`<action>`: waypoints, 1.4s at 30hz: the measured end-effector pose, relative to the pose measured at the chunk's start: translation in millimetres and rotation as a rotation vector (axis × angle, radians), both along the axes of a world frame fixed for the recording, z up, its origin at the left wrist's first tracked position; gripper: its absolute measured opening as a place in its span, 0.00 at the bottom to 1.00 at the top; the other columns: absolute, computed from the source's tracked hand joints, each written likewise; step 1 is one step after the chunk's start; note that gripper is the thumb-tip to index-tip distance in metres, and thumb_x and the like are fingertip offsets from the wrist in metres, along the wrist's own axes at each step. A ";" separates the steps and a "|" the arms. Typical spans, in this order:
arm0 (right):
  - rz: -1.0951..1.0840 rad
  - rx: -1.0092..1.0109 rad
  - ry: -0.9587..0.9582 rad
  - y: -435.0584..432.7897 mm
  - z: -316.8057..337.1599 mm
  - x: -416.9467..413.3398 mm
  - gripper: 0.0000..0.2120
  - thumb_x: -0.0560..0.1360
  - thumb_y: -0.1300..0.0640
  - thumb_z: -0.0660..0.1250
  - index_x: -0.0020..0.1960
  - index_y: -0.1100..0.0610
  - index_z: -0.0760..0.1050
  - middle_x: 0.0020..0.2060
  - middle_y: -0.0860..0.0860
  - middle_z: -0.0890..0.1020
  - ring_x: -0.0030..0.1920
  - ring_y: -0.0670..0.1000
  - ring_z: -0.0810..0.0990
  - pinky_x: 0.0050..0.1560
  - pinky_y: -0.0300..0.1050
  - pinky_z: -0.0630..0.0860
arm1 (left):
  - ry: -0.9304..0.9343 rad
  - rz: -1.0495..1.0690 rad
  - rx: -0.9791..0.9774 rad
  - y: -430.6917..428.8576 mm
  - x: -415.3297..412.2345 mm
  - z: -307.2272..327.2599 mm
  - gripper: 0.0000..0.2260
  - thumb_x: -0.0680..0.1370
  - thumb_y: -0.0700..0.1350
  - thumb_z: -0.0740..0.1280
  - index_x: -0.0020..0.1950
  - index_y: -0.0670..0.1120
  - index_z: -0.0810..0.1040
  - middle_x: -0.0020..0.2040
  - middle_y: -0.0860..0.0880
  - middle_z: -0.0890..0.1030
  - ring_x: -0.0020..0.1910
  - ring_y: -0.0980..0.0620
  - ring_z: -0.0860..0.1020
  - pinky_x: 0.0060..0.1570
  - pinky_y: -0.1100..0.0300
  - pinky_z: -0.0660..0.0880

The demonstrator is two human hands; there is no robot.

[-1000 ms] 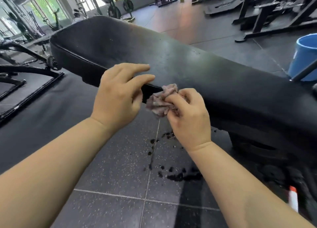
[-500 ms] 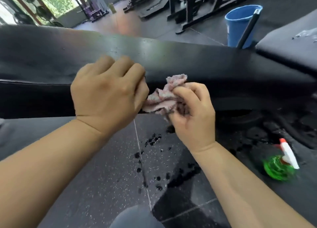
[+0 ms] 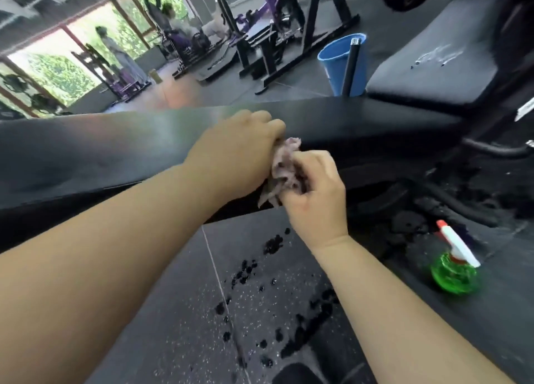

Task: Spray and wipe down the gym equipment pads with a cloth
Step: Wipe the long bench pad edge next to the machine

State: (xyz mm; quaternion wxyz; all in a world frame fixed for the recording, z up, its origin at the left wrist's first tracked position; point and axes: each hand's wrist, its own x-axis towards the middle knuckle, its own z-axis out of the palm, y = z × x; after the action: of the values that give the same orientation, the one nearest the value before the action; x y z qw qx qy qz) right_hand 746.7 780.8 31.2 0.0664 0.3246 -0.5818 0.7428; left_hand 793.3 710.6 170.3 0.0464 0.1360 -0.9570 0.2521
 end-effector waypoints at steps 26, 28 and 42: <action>-0.344 -0.046 -0.775 11.7 -77.5 -110.9 0.07 0.70 0.65 0.68 0.46 0.58 0.80 0.50 0.50 0.76 0.42 0.45 0.74 0.45 0.34 0.69 | -0.159 -0.072 0.179 12.0 -92.7 -55.9 0.23 0.75 0.45 0.65 0.70 0.54 0.71 0.66 0.53 0.74 0.62 0.47 0.73 0.55 0.55 0.71; -0.214 -0.070 -0.615 13.0 -66.2 -68.7 0.06 0.69 0.65 0.68 0.44 0.57 0.80 0.49 0.49 0.76 0.44 0.44 0.77 0.47 0.37 0.73 | -0.138 -0.057 0.181 15.1 -100.2 -59.9 0.22 0.72 0.43 0.66 0.66 0.52 0.73 0.61 0.51 0.76 0.59 0.45 0.73 0.51 0.56 0.69; -0.127 -0.013 -0.866 39.7 -88.8 -122.1 0.15 0.76 0.62 0.67 0.42 0.41 0.78 0.48 0.46 0.80 0.43 0.45 0.81 0.48 0.47 0.81 | -0.090 -0.038 0.211 21.8 -106.6 -62.7 0.24 0.65 0.48 0.60 0.61 0.51 0.76 0.55 0.49 0.77 0.56 0.43 0.74 0.50 0.50 0.75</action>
State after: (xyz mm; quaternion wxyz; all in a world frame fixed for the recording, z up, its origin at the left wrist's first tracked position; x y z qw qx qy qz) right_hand 624.7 820.6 -57.6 -0.1361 -0.0536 -0.5700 0.8086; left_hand 686.6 732.4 107.6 -0.0066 0.1105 -0.9817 0.1550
